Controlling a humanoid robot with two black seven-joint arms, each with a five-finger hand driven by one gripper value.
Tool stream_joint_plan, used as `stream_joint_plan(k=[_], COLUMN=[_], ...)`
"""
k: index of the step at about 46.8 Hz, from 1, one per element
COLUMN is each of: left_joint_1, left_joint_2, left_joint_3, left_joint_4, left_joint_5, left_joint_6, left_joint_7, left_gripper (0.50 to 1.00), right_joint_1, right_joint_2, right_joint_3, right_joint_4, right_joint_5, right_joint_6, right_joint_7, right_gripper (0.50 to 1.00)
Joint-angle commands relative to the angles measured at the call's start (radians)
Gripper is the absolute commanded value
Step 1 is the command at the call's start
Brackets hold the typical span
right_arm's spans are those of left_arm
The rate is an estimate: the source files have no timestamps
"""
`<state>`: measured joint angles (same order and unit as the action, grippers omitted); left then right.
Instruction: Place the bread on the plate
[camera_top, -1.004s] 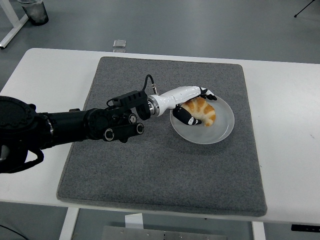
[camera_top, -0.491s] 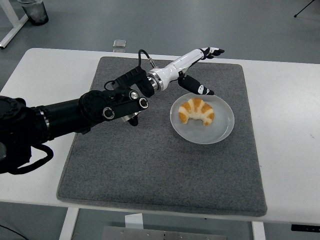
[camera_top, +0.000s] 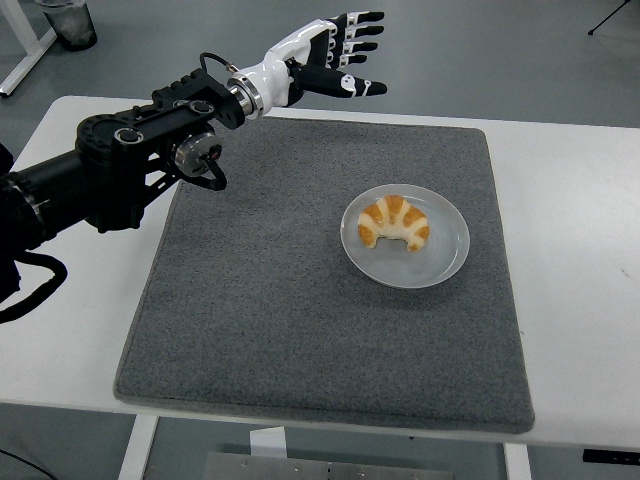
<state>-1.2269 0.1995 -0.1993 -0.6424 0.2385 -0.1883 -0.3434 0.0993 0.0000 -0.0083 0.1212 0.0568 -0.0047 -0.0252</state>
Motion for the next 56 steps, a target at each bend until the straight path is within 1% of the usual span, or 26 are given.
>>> stream_joint_plan(k=[1, 5, 11, 14, 17, 23, 30, 39, 47, 52, 56], left_joint_1=[-0.006, -0.009, 0.003, 0.014, 0.029, 0.067, 0.115, 0.159, 0.188, 0.205, 0.208], left_joint_2=[0.003, 0.011, 0.032, 0.041, 0.06, 0.078, 0.08, 0.078, 0.069, 0.066, 0.063], left_joint_3=[-0.022, -0.063, -0.129, -0.146, -0.149, -0.155, -0.172, -0.229, -0.243, -0.242, -0.243], left_joint_4=[0.065, 0.138, 0.214, 0.231, 0.231, 0.231, 0.233, 0.236, 0.265, 0.267, 0.267], left_joint_5=[-0.024, -0.051, -0.125, -0.174, -0.229, -0.343, -0.416, -0.429, -0.433, -0.436, -0.436], left_joint_6=[-0.072, -0.155, -0.281, -0.318, -0.336, -0.352, -0.352, -0.347, -0.341, -0.33, -0.313], left_joint_7=[0.0, 0.001, 0.003, 0.003, 0.004, 0.004, 0.004, 0.004, 0.009, 0.035, 0.066], left_gripper=[0.992, 0.992, 0.992, 0.992, 0.992, 0.992, 0.992, 0.992, 0.99, 0.99, 0.99], right_joint_1=[0.0, 0.0, 0.0, 0.0, 0.002, 0.002, 0.002, 0.002, 0.002, 0.002, 0.002], right_joint_2=[0.0, 0.0, 0.0, 0.0, 0.0, 0.0, 0.0, 0.0, 0.0, 0.0, 0.0], right_joint_3=[-0.001, -0.001, -0.001, -0.001, -0.001, -0.001, -0.002, -0.002, -0.001, 0.001, 0.001], right_joint_4=[0.0, 0.0, 0.0, 0.0, 0.0, 0.0, 0.0, 0.0, 0.0, 0.0, 0.0], right_joint_5=[0.0, 0.0, 0.0, 0.0, 0.0, 0.0, 0.0, 0.0, 0.0, 0.0, 0.0], right_joint_6=[0.0, 0.0, 0.0, 0.0, 0.0, 0.0, 0.0, 0.0, 0.0, 0.0, 0.0], right_joint_7=[-0.001, 0.001, 0.001, 0.001, -0.001, -0.001, -0.001, -0.001, 0.001, 0.001, 0.001], right_gripper=[0.952, 0.954, 0.952, 0.952, 0.952, 0.952, 0.952, 0.952, 0.952, 0.952, 0.952])
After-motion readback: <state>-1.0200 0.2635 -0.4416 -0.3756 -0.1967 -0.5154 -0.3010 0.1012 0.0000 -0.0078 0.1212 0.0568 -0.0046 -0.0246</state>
